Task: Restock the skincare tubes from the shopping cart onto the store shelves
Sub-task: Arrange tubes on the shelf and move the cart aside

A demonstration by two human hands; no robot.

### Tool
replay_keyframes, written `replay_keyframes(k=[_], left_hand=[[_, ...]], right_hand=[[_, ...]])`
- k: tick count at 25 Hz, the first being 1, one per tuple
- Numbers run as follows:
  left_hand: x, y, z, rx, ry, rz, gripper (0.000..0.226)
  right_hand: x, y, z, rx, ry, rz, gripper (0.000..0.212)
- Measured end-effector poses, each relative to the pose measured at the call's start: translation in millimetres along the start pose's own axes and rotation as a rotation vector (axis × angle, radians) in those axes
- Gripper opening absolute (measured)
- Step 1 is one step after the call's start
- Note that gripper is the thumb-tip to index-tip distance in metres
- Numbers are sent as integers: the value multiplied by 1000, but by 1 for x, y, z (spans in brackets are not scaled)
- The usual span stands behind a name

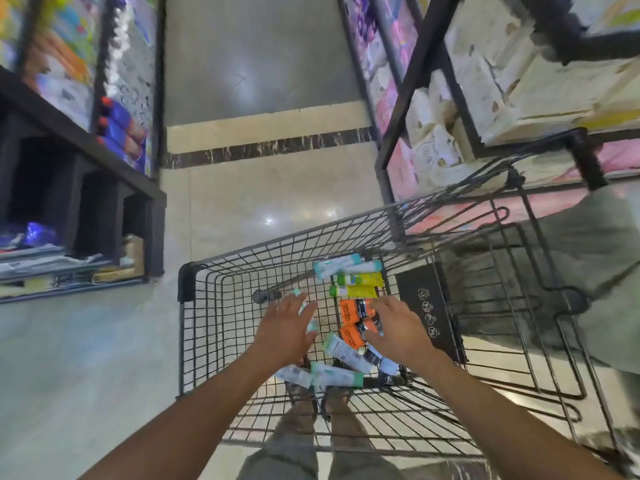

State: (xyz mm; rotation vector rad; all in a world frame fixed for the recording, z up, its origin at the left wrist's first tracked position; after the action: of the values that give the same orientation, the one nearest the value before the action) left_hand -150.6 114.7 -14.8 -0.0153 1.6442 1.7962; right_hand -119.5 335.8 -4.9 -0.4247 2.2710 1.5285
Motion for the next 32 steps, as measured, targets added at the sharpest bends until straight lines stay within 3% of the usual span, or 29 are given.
replay_keyframes(k=[7,13,17,23,27,32], left_hand=[[-16,-96,-39,-66,141,-128,59],[-16,-160,-54,-116,148,-130,62],[-16,-195,-70,-129,175,-155,74],[-30,-222,-93,-109,232,-205,67],[-34,-223,-97,-152,271,-260,63],[-9,-214,-95,-547,571,-250,56]], right_hand=[[23,-108,3,8,69,-229,59],[37,-199,21,-392,64,-293,58],[53,-239,32,-434,47,-295,54],[64,-263,33,-347,37,-307,48],[65,-250,32,-71,2,-317,59],[62,-208,32,204,-103,-323,59]])
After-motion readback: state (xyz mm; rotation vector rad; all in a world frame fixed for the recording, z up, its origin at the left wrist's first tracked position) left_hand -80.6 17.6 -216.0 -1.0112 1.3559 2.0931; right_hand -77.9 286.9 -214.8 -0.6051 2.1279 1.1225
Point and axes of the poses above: each hand's wrist, its own x-axis towards the middle knuckle, its own y-axis out of the back of the hand, z = x × y, the point moved 8 cm from there along x, towards the middle knuckle, and after that the axes turned 4 degrees about z, right-handed, at the moved point
